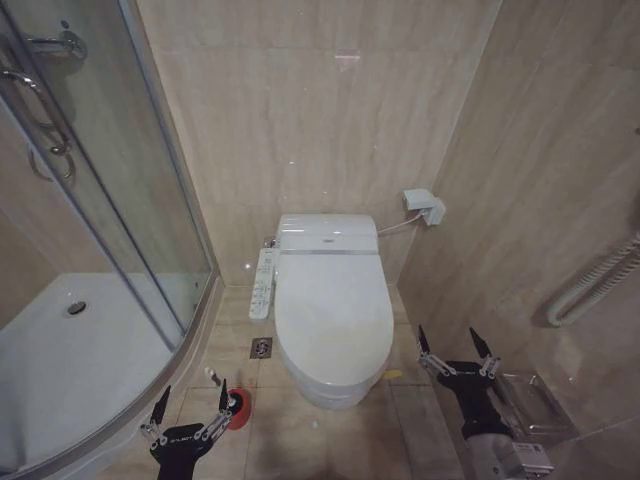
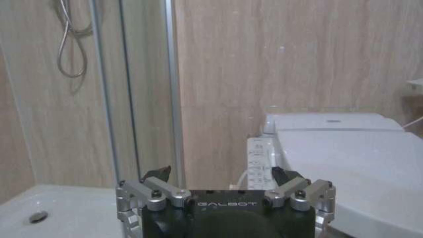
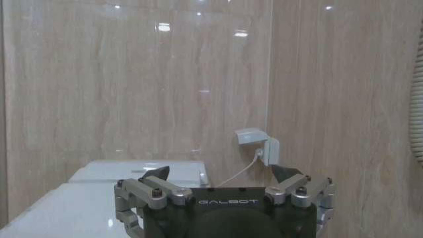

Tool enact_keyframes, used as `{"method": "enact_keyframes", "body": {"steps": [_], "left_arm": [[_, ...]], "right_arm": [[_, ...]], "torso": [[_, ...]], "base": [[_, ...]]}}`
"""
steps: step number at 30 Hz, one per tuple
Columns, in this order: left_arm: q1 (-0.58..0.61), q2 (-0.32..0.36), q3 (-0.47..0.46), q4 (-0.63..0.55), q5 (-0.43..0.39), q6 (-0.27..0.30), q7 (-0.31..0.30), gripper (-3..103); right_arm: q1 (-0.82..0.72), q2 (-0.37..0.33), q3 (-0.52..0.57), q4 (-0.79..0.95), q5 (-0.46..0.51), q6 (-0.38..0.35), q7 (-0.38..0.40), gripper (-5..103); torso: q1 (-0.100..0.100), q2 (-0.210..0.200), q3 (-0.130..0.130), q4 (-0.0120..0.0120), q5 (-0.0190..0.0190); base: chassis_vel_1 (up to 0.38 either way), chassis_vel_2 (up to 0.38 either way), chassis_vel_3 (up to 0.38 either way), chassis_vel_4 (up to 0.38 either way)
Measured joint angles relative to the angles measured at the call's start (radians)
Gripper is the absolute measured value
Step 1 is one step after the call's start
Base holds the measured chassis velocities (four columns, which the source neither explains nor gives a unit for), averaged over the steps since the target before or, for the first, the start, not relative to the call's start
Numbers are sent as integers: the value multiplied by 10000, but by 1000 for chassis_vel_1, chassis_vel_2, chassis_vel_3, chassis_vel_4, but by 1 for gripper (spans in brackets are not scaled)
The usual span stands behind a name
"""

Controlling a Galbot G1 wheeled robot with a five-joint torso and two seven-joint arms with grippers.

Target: Open the toilet lid, clean the toilet bowl with a toilet brush, close the toilet lid, and flush.

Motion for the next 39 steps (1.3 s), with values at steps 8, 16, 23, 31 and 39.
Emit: {"method": "enact_keyframes", "body": {"steps": [8, 16, 23, 31, 39], "left_arm": [[0, 4, -25, 0, 0, 0, -1, 99], [0, -3, 6, 0, 0, 0, 0, 99], [0, 1, 1, 0, 0, 0, 0, 99], [0, 1, 0, 0, 0, 0, 0, 99], [0, 1, -1, 0, 0, 0, 0, 99]], "right_arm": [[78, -57, 206, -44, 316, 226, 16, 100], [213, -153, 304, -163, 401, 126, 155, 100], [343, -185, 323, -268, 451, -56, 156, 100], [477, -192, 319, -313, 619, -277, 135, 100], [524, -171, 303, -341, 656, -293, 84, 100]], "torso": [[0, -1, -1, 1, -5], [1, -1, 0, 0, 3], [0, -1, 0, 0, -1], [0, -1, 0, 0, 0], [0, -1, 0, 0, -1]], "base": [[115, 113, -101, -97], [-42, -29, 30, 23], [0, 0, 0, 0], [0, 0, 0, 0], [0, 0, 0, 0]]}}
